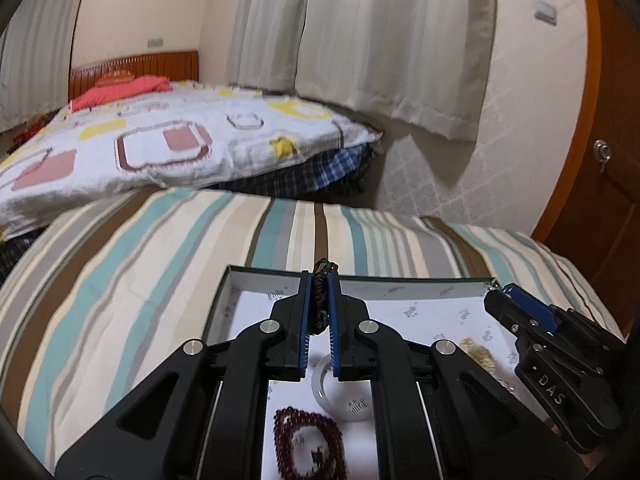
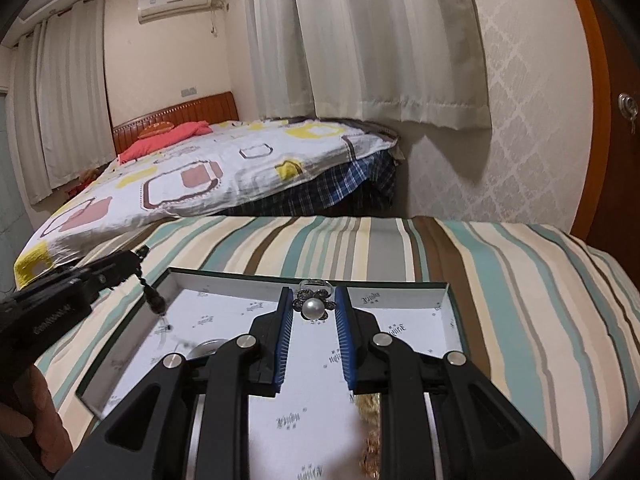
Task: Organize jewelry
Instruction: 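Carry the black cord toward the box with the left tool while the right tool carries the ring over it, then open the left tool to drop the cord while the right tool releases the ring in the box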
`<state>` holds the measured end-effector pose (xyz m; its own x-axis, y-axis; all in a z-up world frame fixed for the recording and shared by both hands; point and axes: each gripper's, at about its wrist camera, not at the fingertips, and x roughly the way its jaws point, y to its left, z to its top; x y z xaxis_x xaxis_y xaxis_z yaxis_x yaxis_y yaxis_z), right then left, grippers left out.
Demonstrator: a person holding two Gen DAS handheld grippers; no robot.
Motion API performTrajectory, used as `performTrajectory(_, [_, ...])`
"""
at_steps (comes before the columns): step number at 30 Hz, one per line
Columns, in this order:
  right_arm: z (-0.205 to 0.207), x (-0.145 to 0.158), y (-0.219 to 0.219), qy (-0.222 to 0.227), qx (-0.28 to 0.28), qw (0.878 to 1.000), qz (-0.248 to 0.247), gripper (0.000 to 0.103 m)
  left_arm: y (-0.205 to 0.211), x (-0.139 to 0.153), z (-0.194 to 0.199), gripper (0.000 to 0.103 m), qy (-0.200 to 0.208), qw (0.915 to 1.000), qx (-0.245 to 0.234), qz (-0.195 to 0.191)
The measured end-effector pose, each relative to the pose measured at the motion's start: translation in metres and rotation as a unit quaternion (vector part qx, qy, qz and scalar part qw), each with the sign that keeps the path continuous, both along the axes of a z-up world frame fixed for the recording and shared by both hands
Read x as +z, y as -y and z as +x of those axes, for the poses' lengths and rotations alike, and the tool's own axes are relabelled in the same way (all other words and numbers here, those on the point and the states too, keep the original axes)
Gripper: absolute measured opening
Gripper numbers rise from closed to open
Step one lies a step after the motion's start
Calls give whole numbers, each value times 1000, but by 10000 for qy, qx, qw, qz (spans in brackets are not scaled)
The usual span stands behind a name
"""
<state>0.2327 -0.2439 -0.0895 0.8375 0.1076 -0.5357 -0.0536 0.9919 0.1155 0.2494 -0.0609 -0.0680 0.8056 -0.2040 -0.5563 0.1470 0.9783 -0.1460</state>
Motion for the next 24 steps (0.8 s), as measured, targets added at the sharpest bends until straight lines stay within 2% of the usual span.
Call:
performTrajectory(8, [30, -21, -3, -561, 0, 9984, 40, 22, 5, -32, 42, 8, -683, 9975, 36, 163])
performTrajectory(19, [50, -31, -6, -1144, 49, 9934, -100, 22, 6, -44, 56, 9, -1121, 9931, -13, 331])
performTrajectory(22, [55, -36, -6, -1345, 75, 9908, -109, 22, 7, -46, 58, 16, -1205, 9922, -24, 316])
performTrajectory(24, [57, -38, -5, -1433, 55, 9896, -96, 22, 6, -46, 59, 26, -1211, 9922, -20, 306])
